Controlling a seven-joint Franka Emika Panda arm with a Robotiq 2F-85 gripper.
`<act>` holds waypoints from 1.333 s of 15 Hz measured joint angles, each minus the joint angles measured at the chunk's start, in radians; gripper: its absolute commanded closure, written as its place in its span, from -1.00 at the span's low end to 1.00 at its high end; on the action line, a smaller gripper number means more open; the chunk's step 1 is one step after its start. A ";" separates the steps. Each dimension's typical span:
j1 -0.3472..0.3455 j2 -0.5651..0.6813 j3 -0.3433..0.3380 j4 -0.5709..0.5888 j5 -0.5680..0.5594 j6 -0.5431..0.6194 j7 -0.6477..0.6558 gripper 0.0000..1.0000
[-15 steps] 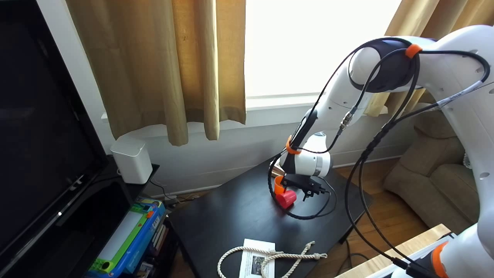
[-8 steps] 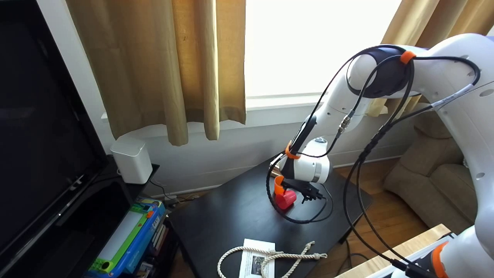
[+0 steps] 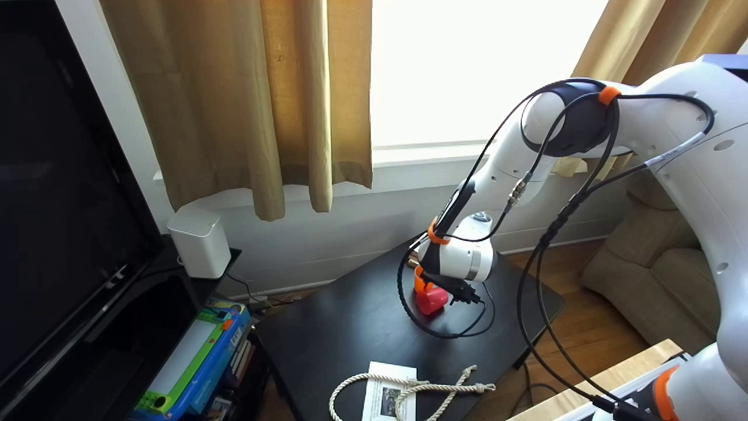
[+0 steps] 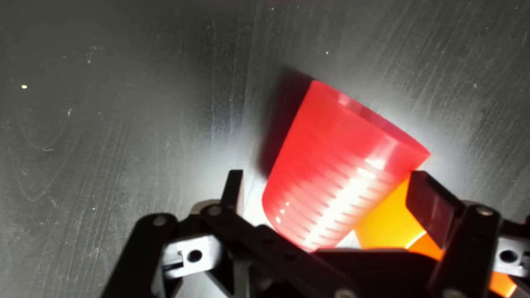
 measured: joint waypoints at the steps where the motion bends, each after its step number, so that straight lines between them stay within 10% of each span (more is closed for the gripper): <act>1: 0.000 0.007 0.000 0.005 0.002 0.001 0.004 -1.00; 16: -0.004 0.070 0.000 0.068 0.017 0.046 0.026 -1.00; 20: -0.004 0.079 0.000 0.079 0.017 0.046 0.022 -0.39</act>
